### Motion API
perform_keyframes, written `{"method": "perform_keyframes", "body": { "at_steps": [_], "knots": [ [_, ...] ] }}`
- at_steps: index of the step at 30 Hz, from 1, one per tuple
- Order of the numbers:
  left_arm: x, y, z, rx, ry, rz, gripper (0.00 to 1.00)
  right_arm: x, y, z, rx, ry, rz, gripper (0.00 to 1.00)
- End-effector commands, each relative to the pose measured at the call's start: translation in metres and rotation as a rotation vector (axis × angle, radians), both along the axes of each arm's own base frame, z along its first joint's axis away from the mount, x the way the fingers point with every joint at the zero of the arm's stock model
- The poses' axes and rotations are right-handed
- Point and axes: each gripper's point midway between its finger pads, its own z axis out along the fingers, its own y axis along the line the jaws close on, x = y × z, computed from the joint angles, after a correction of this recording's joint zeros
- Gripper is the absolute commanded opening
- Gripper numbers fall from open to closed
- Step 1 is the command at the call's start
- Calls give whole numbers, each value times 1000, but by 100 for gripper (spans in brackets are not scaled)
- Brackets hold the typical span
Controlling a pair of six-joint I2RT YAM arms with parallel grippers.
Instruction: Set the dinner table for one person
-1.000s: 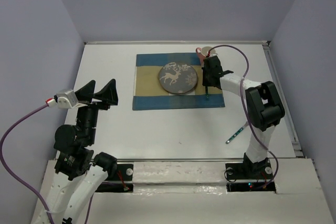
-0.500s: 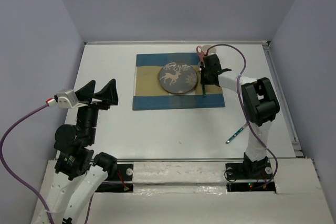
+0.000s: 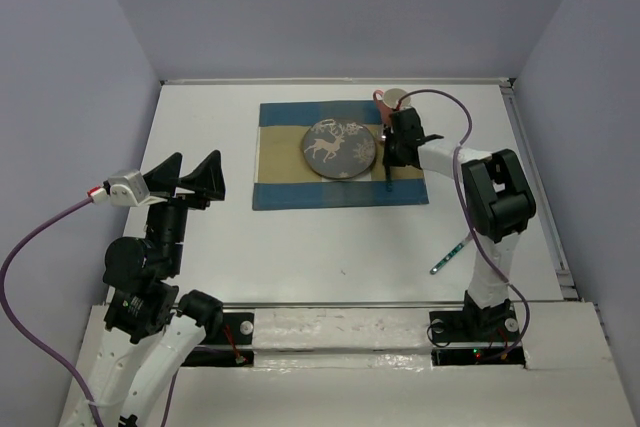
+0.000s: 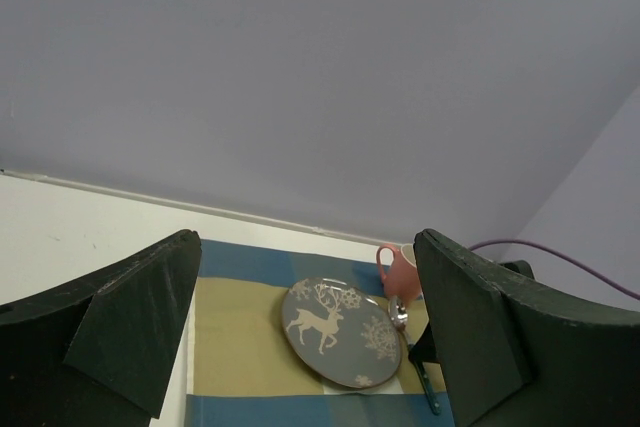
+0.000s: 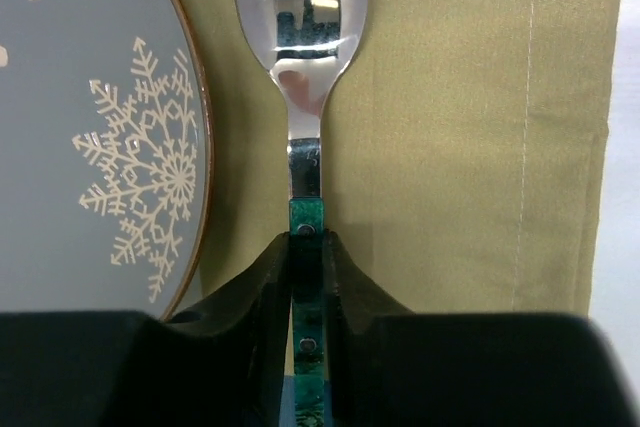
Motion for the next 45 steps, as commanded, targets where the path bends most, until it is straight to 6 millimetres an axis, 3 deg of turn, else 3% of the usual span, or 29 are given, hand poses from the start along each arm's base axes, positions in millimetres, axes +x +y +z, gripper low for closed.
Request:
{"method": "perform_keyframes", "body": {
  "at_steps": [1,2,5,7,11,12,13,14,16,17,18,19,20,22,23,24,26,27,30,35,37,45],
  "knots": [
    [-4,-1,13,-15,-48,-14,99,10,2,29,44,-78,-22,27],
    [-4,-1,13,-14,-47,-14,99,9,2,31,48,-80,-23,29],
    [-4,-1,14,-16,-50,-13,99,6,5,40,67,-88,-6,50],
    [-5,0,15,-19,-54,-13,99,4,6,48,75,-97,1,55],
    [-8,0,17,-24,-63,-17,99,-4,3,69,92,-123,-10,57],
    [-9,0,17,-25,-66,-18,99,-8,0,85,103,-153,-26,56],
    [-10,0,18,-27,-69,-22,99,-18,-6,79,95,-133,-47,56],
    [-13,1,20,-30,-78,-23,99,-24,-15,92,96,-159,-100,55],
    [-16,1,22,-35,-88,-32,99,-41,-28,89,84,-142,-159,54],
    [-18,1,23,-40,-93,-36,99,-61,-37,72,72,-85,-201,53],
    [-23,1,26,-46,-108,-43,99,-71,-47,79,64,-101,-245,53],
    [-26,1,28,-50,-118,-53,99,-94,-64,62,40,-32,-318,53],
    [-28,0,29,-52,-123,-60,99,-106,-72,59,36,-7,-353,53],
    [-37,1,36,-64,-150,-78,99,-129,-83,63,58,16,-418,55],
    [-42,-1,39,-69,-166,-99,99,-153,-92,49,61,93,-477,57],
    [-43,-2,40,-69,-169,-109,99,-164,-94,48,68,111,-504,57],
    [-53,0,45,-83,-195,-124,99,-189,-107,53,62,132,-589,58],
    [-60,2,48,-99,-215,-137,99,-208,-119,48,29,173,-635,69],
    [-71,10,53,-124,-244,-138,99,-232,-132,53,29,201,-718,82],
    [-85,21,57,-162,-276,-135,99,-264,-147,30,42,318,-837,79],
    [-89,25,58,-175,-283,-139,99,-270,-146,19,52,348,-852,77],
    [-98,27,60,-199,-301,-183,99,-270,-139,6,63,418,-865,68]
  ]
}}
